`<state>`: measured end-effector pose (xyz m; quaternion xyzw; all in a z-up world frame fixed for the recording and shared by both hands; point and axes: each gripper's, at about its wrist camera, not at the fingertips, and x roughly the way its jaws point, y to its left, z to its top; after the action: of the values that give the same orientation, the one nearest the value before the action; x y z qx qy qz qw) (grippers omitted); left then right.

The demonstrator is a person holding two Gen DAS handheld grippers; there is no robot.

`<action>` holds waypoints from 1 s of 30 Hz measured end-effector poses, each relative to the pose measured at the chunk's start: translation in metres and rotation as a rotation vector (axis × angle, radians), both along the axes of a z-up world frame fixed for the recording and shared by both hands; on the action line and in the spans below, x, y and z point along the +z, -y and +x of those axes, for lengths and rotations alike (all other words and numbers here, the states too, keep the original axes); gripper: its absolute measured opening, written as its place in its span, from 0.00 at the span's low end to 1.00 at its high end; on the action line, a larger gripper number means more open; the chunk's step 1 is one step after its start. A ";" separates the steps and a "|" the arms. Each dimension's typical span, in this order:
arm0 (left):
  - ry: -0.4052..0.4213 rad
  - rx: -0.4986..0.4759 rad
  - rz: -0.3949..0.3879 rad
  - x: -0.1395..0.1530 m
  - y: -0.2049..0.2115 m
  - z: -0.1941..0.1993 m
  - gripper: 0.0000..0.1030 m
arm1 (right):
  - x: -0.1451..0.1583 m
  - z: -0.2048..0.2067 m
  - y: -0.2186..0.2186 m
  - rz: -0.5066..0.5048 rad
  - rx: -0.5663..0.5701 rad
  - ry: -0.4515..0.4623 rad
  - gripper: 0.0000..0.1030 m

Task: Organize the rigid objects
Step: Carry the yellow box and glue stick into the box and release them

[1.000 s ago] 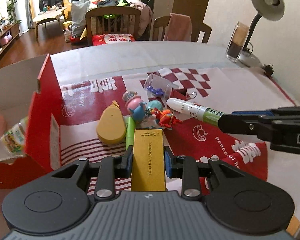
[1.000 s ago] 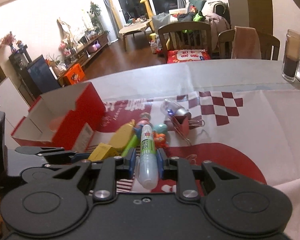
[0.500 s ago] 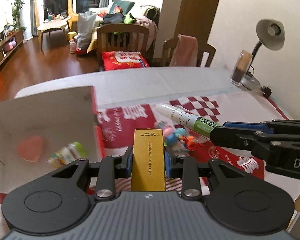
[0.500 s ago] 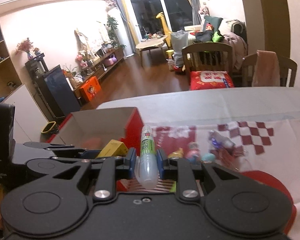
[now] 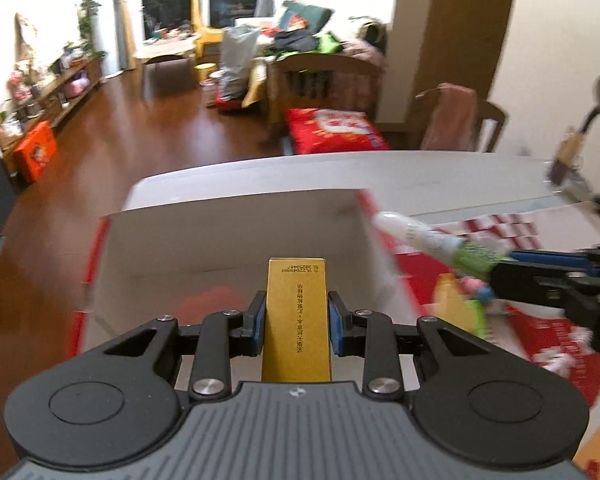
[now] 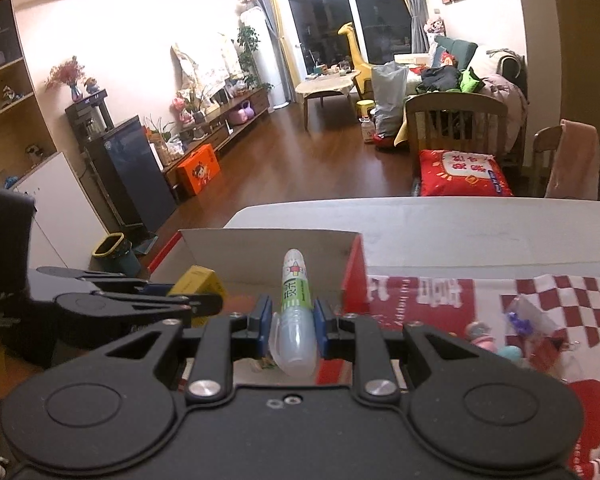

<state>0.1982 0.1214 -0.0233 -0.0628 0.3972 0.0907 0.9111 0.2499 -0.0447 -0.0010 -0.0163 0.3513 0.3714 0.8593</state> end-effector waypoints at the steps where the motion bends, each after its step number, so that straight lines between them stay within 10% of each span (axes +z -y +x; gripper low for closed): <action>1: -0.014 0.010 -0.005 -0.004 -0.011 0.002 0.29 | -0.003 0.001 -0.009 -0.011 0.004 0.000 0.21; 30: -0.297 0.020 -0.005 -0.090 -0.082 0.060 0.29 | -0.090 -0.002 -0.124 -0.290 0.095 -0.106 0.21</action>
<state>0.2583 0.2030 -0.1137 -0.0553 0.5271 0.1072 0.8412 0.2482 0.0790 -0.0905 -0.1373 0.4448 0.3573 0.8097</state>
